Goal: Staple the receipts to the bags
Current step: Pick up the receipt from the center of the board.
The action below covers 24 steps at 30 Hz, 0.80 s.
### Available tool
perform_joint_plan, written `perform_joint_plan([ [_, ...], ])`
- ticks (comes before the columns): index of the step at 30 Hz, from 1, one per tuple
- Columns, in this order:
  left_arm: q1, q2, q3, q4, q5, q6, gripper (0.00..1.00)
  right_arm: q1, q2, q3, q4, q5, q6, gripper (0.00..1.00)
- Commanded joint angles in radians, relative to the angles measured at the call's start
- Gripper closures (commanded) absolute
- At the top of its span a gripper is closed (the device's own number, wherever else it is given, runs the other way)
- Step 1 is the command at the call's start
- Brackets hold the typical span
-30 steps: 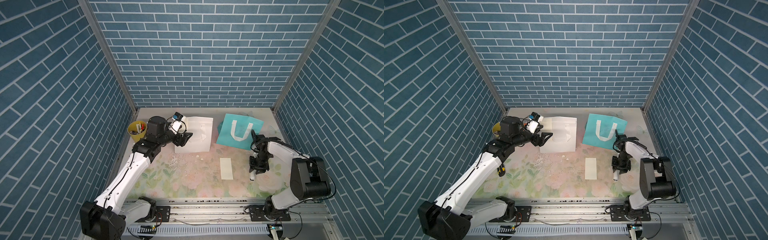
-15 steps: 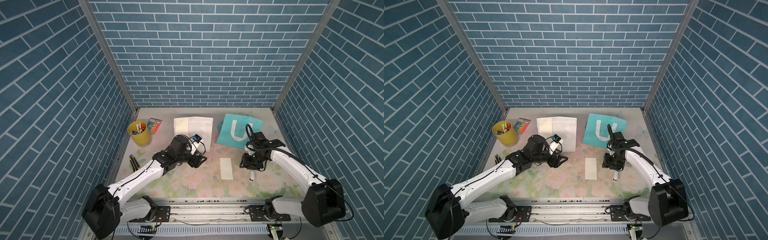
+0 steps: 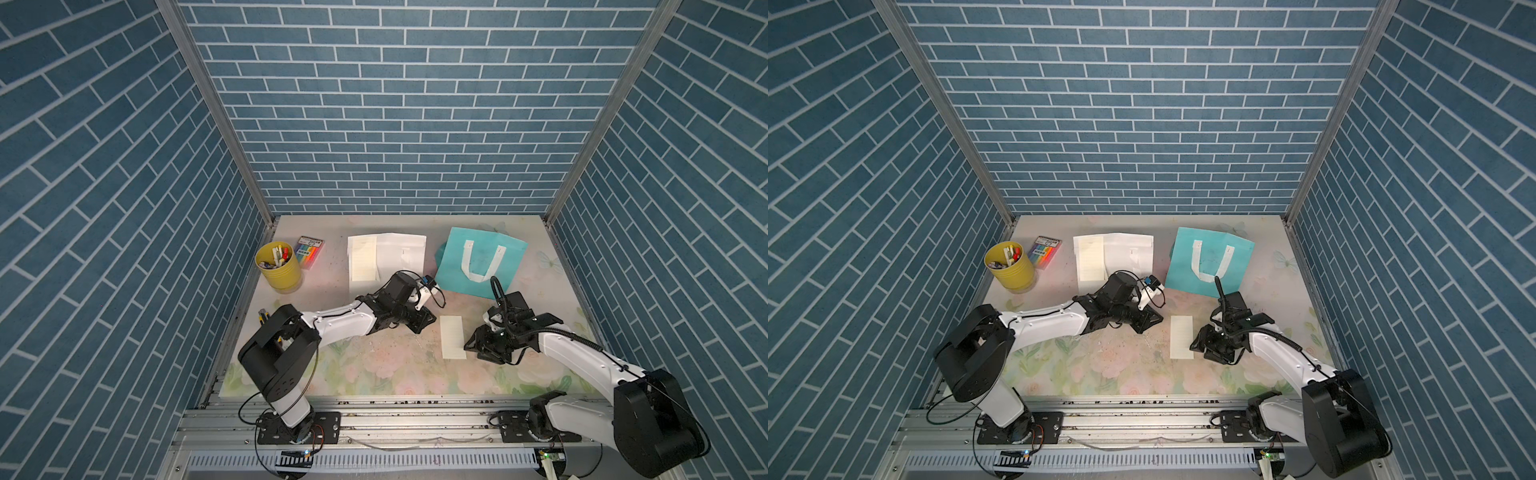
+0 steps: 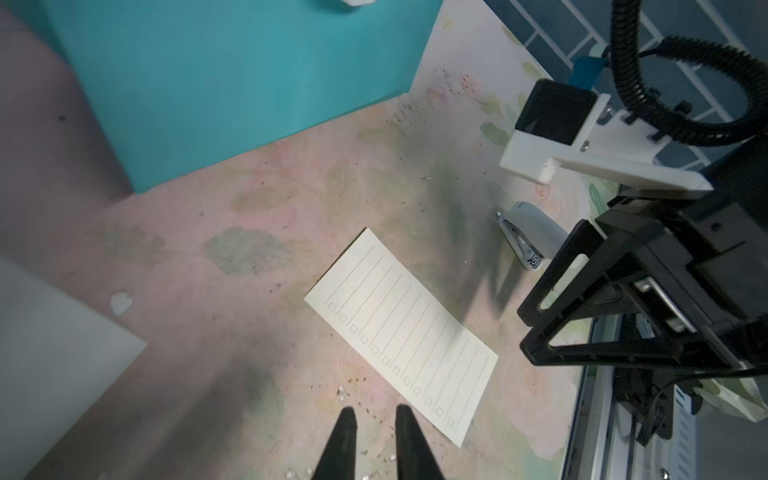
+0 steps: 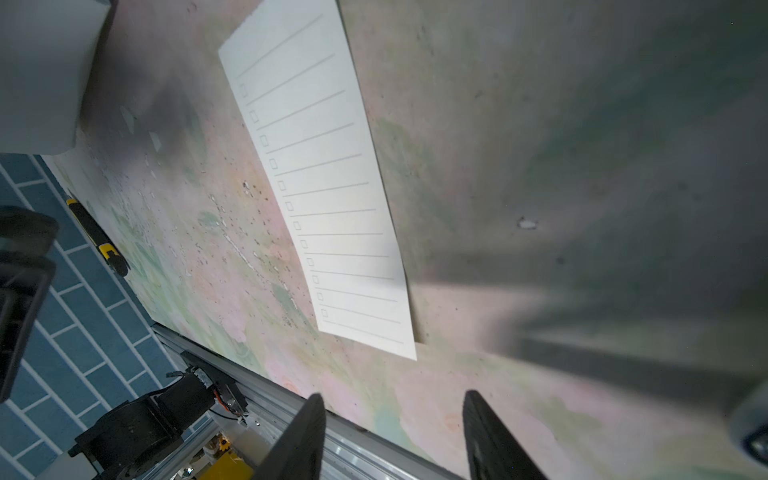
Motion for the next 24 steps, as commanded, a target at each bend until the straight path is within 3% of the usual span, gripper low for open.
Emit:
perform_joint_plan([
  [1,-0.015,0.062,0.059,0.029,0.035,0.004,0.84,0.004,0.024,-0.026,0.078,-0.022,0.070,0.45],
  [12,-0.026,0.217,0.162,-0.038,0.092,0.016,0.95,0.004,0.119,-0.084,0.205,-0.033,0.082,0.45],
  [19,-0.027,0.309,0.305,-0.277,0.079,0.078,1.00,0.003,0.175,-0.103,0.236,-0.041,0.079,0.45],
  [24,-0.026,0.344,0.340,-0.332,0.069,0.085,1.00,0.004,0.190,-0.124,0.244,-0.048,0.082,0.45],
])
